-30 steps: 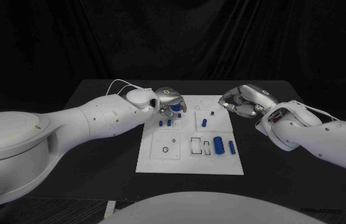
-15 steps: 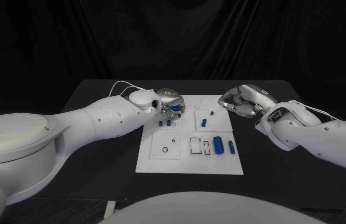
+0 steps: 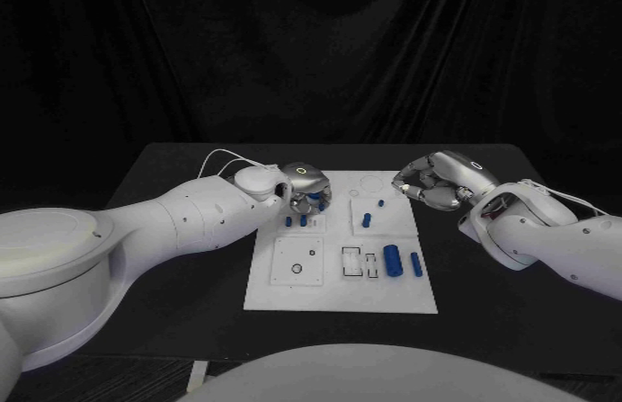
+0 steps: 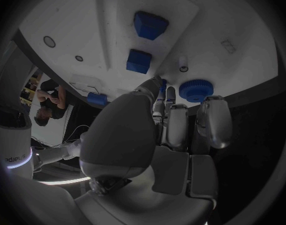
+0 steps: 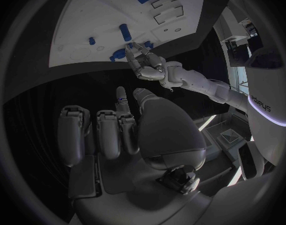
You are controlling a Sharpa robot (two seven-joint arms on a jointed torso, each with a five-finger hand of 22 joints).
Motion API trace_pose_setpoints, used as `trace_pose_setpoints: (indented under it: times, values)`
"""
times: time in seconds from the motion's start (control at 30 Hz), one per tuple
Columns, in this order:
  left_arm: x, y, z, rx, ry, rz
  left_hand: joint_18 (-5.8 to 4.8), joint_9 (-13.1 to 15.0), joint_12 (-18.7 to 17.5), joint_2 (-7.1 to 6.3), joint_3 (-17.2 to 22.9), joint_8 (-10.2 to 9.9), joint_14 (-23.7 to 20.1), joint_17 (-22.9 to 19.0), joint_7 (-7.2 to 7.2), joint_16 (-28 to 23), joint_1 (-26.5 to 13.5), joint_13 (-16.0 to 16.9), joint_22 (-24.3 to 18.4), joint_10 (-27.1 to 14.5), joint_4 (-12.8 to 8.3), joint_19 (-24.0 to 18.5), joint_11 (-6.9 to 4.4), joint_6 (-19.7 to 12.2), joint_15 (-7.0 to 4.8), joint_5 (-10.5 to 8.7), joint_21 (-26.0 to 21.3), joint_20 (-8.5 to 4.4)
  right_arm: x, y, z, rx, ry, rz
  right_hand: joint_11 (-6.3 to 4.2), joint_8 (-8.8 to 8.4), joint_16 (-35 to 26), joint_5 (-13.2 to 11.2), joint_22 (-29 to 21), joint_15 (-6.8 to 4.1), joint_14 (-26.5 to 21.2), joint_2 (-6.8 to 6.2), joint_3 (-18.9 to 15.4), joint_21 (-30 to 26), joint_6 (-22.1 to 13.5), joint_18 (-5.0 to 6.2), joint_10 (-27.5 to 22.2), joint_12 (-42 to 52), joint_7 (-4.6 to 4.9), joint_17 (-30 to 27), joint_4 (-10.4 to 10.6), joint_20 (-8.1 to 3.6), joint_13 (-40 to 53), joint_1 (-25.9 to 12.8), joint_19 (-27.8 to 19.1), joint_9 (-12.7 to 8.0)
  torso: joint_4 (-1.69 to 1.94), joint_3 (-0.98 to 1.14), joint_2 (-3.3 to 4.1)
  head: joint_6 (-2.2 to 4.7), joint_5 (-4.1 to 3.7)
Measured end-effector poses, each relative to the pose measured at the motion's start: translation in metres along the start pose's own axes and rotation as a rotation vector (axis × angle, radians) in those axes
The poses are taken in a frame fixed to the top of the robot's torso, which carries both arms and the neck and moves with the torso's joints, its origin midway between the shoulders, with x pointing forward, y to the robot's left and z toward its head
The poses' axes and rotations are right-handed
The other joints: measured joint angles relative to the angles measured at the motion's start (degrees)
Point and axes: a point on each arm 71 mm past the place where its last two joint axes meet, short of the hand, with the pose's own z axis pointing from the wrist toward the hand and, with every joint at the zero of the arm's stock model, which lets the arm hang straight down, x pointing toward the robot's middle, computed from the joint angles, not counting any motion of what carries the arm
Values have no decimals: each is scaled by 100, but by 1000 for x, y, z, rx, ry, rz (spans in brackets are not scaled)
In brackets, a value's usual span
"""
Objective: Assemble the parts on the task board
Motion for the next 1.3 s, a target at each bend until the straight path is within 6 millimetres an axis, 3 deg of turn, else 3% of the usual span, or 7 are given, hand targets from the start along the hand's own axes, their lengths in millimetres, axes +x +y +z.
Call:
trace_pose_setpoints:
  times: [0.3,0.63,0.83,1.3]
  values:
    - [3,0,1,-7,-6,-1,0,15,-22,162,341,0,-21,-142,53,-83,162,-148,0,377,-166,0,15,114,21,0,-40,0,0,0,0,0,1,0,0,0,0,0,0,0,0,0,0,0,0,0,0,0,0,0,0,0,1,0,0,0,0,0,1,0,0]
    - [5,-1,-2,-1,-39,0,1,11,-157,190,560,45,-93,-459,113,-246,195,-403,5,910,-308,28,53,538,50,-13,-40,-18,0,-1,0,3,2,0,0,0,0,0,0,0,0,0,0,0,0,0,0,0,0,0,0,0,0,0,0,0,0,0,0,0,-12]
    - [8,0,-14,13,-63,-6,0,8,-246,182,607,32,-48,-503,144,-245,203,-492,4,1081,-356,99,59,574,51,-119,48,-26,-1,-2,-1,5,3,0,0,0,0,0,-1,0,0,0,0,0,0,0,0,0,0,0,0,0,0,0,0,0,-1,0,-1,0,-24]
    - [-44,18,-49,46,-147,31,0,-117,-533,95,654,-150,-49,-718,111,-359,115,-713,3,1028,-355,82,51,541,51,-483,-122,-14,0,-3,-1,9,8,0,0,0,0,0,4,0,0,0,0,0,0,0,0,0,0,0,0,0,-1,0,0,0,8,0,-19,0,-44]
